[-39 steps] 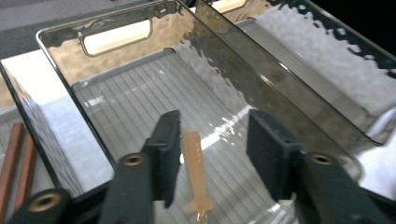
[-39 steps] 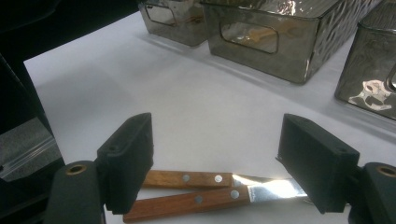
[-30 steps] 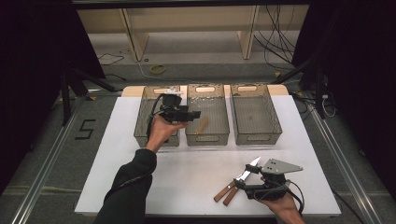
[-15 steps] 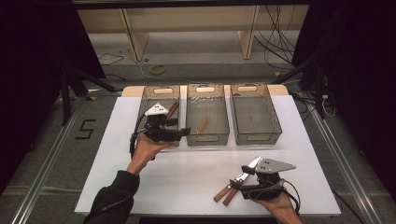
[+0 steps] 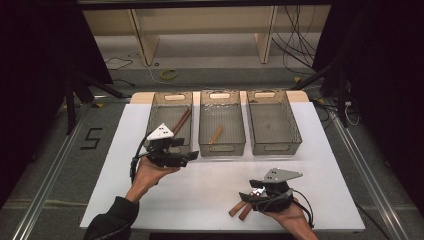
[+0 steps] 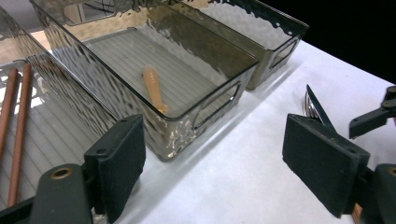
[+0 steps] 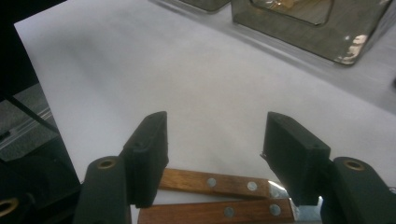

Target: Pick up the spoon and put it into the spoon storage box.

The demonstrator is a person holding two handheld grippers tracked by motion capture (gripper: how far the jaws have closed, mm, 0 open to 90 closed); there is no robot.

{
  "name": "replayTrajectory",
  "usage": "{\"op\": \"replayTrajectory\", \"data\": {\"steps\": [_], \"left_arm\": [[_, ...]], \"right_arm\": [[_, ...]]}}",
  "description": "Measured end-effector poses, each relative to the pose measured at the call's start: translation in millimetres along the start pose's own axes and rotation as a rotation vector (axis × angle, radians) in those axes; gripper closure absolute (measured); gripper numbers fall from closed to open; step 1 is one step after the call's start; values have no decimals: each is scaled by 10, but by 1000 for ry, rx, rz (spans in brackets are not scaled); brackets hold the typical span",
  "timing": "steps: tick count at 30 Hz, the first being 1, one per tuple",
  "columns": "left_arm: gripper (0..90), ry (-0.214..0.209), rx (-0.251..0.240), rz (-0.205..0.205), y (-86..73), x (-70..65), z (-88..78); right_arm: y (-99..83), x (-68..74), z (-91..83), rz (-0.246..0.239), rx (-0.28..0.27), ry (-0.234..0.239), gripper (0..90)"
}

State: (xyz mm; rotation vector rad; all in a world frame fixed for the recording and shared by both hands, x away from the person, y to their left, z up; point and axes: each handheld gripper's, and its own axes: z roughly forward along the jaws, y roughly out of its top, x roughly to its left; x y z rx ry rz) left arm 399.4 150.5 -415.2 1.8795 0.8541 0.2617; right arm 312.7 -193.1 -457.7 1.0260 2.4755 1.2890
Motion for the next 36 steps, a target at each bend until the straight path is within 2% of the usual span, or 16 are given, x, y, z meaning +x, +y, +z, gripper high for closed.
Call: {"op": "replayTrajectory", "data": {"steps": [3,6,10,13,16,22,26,36], "left_arm": [[207,0,-12,6,-88,-54,-13],[194,18,-16,21,-172,-84,-26],[195,8,-35,-1,-256,-95,-72],[198,13,-40,3,-314,-109,-97],[198,16,-36,-3,-377,-125,-97],[197,29,-20,15,-477,-153,-109],[197,7,-41,6,-522,-149,-140],[194,-2,-41,9,-617,-144,-183]], "right_arm": [[18,11,46,-11,19,-1,426],[32,17,89,-12,33,4,449],[42,23,141,-16,54,7,501],[46,28,180,-20,74,10,541],[48,46,220,-22,100,20,589],[51,76,283,-41,128,33,660],[52,86,327,-47,150,40,697],[54,118,388,-68,173,55,793]]}}
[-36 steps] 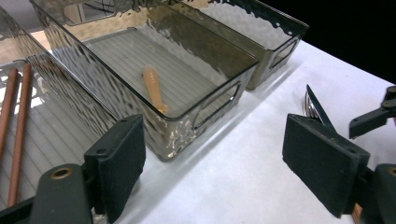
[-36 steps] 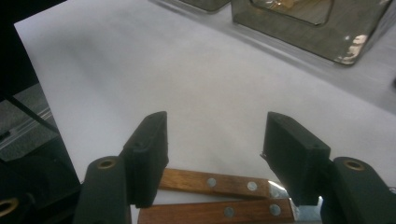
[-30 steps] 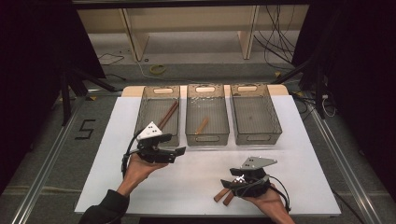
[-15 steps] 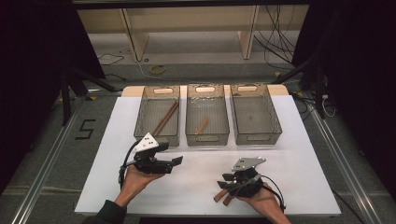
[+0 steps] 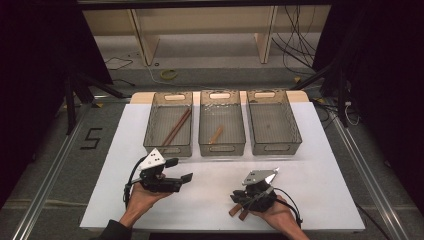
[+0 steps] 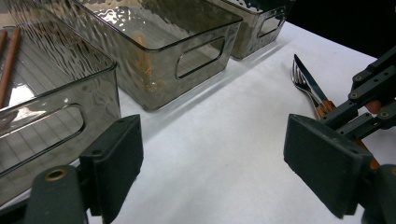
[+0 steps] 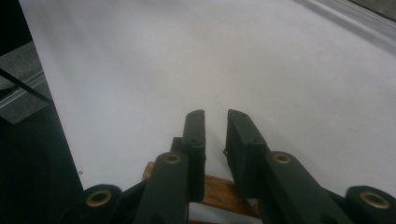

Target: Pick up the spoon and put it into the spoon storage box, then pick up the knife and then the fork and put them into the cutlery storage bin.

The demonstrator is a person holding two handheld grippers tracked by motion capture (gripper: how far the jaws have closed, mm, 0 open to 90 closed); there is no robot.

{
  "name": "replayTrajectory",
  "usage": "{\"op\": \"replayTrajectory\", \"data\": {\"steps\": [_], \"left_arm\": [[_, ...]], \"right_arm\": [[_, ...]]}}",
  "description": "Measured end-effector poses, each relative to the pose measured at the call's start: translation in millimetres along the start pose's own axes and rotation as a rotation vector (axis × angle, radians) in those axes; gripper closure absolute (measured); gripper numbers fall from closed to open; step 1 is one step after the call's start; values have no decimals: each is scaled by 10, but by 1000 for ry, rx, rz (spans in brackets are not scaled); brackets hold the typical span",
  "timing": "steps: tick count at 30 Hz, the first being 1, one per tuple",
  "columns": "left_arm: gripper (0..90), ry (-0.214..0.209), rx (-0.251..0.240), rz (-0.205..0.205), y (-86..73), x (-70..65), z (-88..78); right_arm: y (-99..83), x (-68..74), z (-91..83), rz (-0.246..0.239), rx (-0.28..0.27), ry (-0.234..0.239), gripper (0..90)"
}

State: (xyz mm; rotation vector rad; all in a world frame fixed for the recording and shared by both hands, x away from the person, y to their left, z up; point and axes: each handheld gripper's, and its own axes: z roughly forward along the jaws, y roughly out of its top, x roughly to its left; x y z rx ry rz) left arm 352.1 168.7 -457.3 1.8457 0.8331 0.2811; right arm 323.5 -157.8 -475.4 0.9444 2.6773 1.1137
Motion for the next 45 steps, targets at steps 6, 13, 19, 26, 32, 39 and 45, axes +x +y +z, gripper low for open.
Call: {"op": "replayTrajectory", "data": {"steps": [6,13,19,26,32,39,45], "left_arm": [[196,0,3,4,-28,-11,-5],[196,2,6,14,-53,-26,-24],[197,3,9,15,-65,-29,-27],[199,4,11,19,-70,-31,-27],[201,6,13,27,-74,-42,-28],[201,8,16,29,-79,-44,-25],[201,8,17,36,-80,-55,-31]], "right_arm": [[7,28,38,-17,26,7,834],[15,46,90,-30,52,18,845],[11,63,137,-35,81,25,848],[7,69,147,-32,95,30,857],[-7,80,130,-39,104,35,879],[-40,79,80,-56,134,42,900],[-99,74,8,-45,145,50,900]]}}
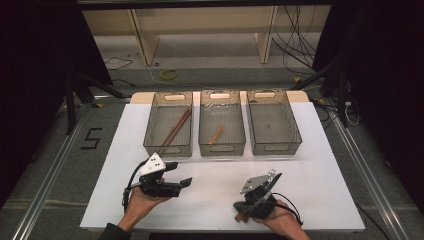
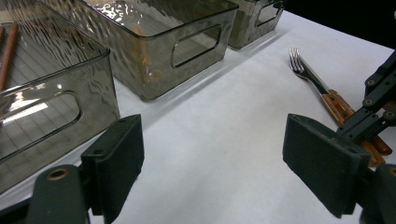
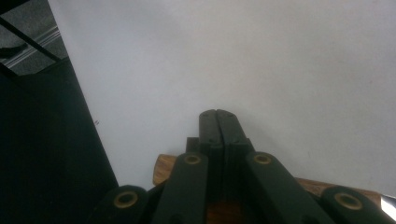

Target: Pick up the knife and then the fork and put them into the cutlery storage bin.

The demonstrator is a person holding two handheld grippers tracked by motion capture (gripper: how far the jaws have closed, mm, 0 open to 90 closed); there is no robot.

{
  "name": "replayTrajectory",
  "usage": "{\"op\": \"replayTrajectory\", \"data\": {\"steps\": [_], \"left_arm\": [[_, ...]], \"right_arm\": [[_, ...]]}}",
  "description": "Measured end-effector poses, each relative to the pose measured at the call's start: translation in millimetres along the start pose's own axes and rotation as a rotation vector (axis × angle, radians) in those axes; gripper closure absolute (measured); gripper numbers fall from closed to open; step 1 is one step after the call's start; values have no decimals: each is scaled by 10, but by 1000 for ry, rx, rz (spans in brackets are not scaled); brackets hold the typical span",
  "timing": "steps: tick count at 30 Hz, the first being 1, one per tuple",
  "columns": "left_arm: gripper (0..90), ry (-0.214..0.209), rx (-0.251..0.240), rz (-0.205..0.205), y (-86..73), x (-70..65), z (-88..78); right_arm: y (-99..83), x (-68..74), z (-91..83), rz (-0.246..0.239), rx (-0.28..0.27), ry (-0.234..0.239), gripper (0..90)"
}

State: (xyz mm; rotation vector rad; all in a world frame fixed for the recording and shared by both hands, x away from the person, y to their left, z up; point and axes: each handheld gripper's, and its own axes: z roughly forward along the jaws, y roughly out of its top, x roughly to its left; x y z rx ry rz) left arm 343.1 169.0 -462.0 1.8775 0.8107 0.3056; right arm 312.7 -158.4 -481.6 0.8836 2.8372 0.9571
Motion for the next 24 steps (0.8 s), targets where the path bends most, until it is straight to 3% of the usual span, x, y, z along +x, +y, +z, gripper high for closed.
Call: {"op": "replayTrajectory", "data": {"steps": [13,24], "left_arm": [[206,0,-2,-3,-3,-1,-10],[207,1,1,1,-2,-8,-8]], "right_arm": [[-139,-48,-130,3,24,5,900],[-295,-129,-264,38,28,1,900]]}}
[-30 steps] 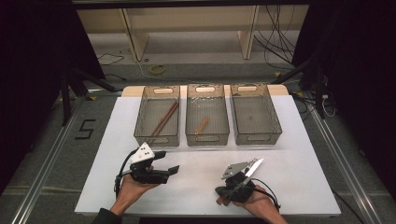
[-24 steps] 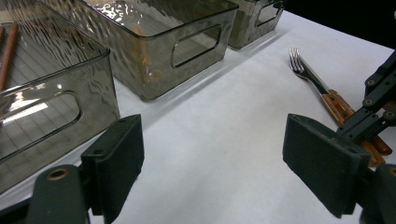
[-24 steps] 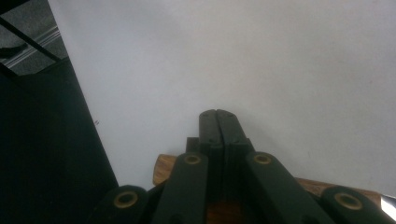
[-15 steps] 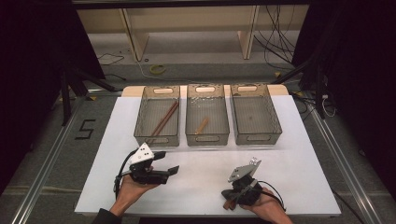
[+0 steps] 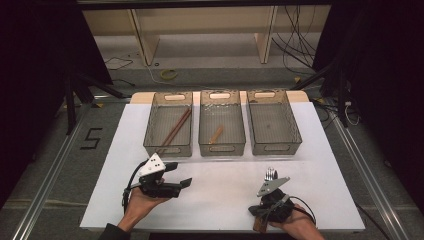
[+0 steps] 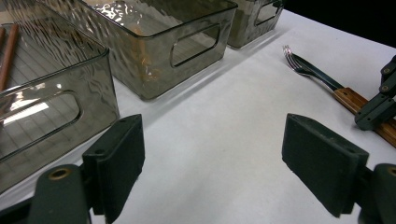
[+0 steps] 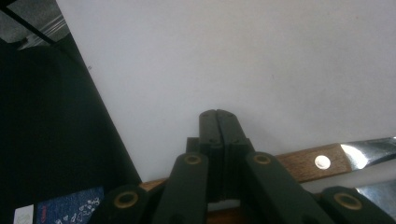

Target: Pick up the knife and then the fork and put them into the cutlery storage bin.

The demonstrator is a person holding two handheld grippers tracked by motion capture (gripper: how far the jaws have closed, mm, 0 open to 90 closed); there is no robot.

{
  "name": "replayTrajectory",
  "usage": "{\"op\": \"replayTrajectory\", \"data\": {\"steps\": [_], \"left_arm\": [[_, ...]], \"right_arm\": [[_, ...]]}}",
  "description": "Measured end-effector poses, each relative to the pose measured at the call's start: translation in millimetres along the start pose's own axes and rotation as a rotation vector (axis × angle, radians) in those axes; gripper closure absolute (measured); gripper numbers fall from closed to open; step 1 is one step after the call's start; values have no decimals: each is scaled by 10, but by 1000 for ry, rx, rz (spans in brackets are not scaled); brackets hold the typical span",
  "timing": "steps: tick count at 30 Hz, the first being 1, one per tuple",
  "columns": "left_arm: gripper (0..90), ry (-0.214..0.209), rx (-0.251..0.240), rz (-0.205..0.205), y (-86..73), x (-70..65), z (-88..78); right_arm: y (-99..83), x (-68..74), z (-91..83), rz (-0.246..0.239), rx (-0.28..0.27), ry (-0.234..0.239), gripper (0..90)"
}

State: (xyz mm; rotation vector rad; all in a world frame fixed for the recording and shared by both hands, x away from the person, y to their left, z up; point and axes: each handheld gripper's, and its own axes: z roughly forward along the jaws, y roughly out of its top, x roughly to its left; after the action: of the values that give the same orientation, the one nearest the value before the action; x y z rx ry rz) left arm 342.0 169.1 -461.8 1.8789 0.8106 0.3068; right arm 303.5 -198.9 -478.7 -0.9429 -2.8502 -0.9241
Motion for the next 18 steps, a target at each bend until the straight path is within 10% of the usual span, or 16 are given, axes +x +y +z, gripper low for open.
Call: {"op": "replayTrajectory", "data": {"steps": [18], "left_arm": [[211,-1,0,-2,1,-7,1]], "right_arm": [[-200,-147,-202,46,28,-6,900]]}}
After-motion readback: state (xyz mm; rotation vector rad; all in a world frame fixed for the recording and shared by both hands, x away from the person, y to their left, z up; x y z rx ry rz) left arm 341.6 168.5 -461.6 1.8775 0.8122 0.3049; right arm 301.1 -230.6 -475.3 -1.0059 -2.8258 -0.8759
